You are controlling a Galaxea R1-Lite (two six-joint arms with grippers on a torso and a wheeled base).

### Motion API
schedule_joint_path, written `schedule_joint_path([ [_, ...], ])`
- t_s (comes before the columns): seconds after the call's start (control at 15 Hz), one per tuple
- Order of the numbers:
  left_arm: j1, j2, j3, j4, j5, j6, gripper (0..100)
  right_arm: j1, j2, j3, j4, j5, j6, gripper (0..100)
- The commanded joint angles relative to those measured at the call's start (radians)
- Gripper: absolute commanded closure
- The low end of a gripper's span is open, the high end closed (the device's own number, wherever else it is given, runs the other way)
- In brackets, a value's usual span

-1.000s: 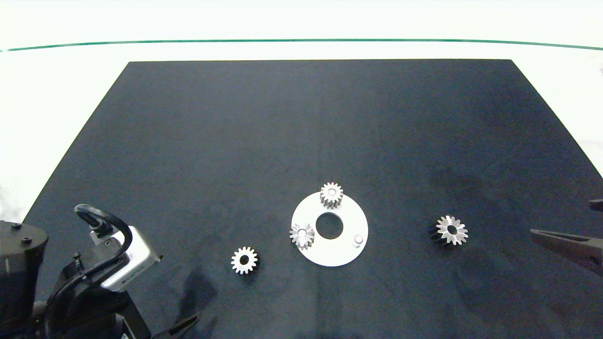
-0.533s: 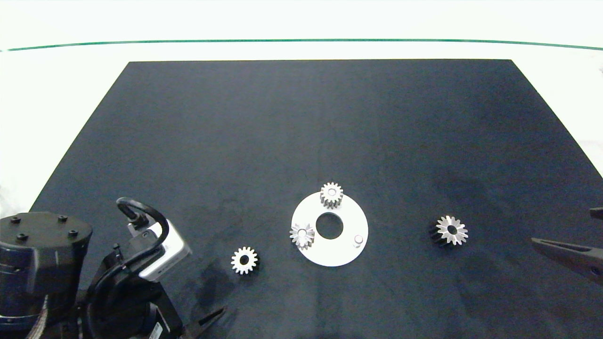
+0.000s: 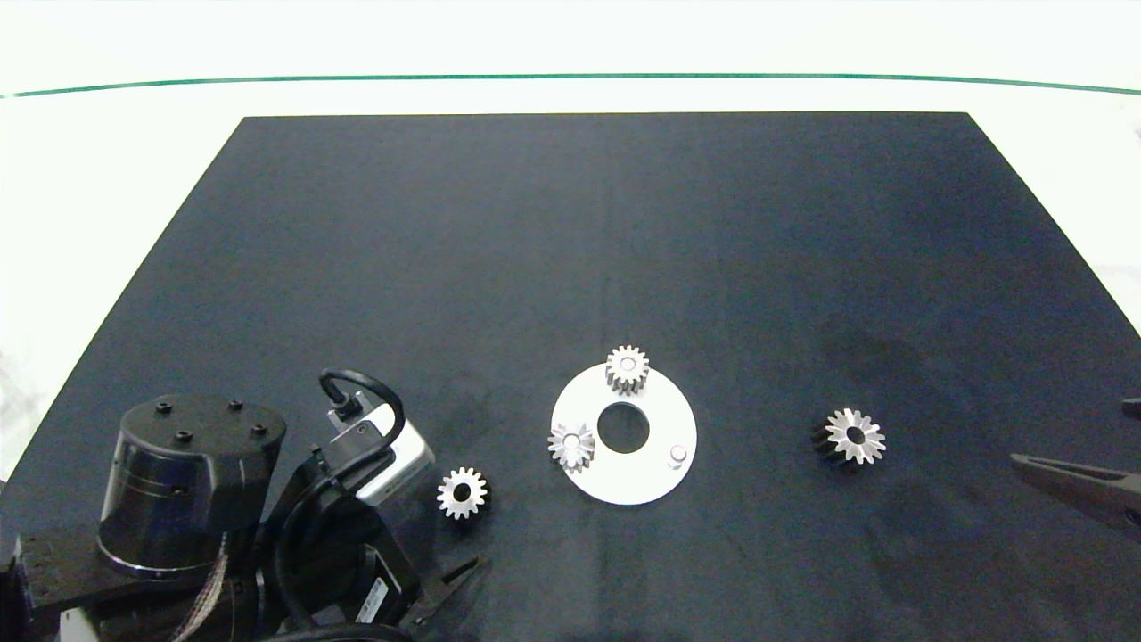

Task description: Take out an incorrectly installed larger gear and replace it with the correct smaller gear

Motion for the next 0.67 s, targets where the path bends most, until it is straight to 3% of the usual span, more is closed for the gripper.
schedule_joint_path([
  [0.07, -0.002, 0.065, -0.001, -0.056, 0.013, 0.003, 0, 0.0, 0.002, 0.002, 0.002, -0.001, -0.001, 0],
  [0.67, -0.003, 0.091, -0.014, -0.067, 0.013, 0.003, 0, 0.0, -0.006, 0.007, 0.002, -0.001, 0.004, 0],
])
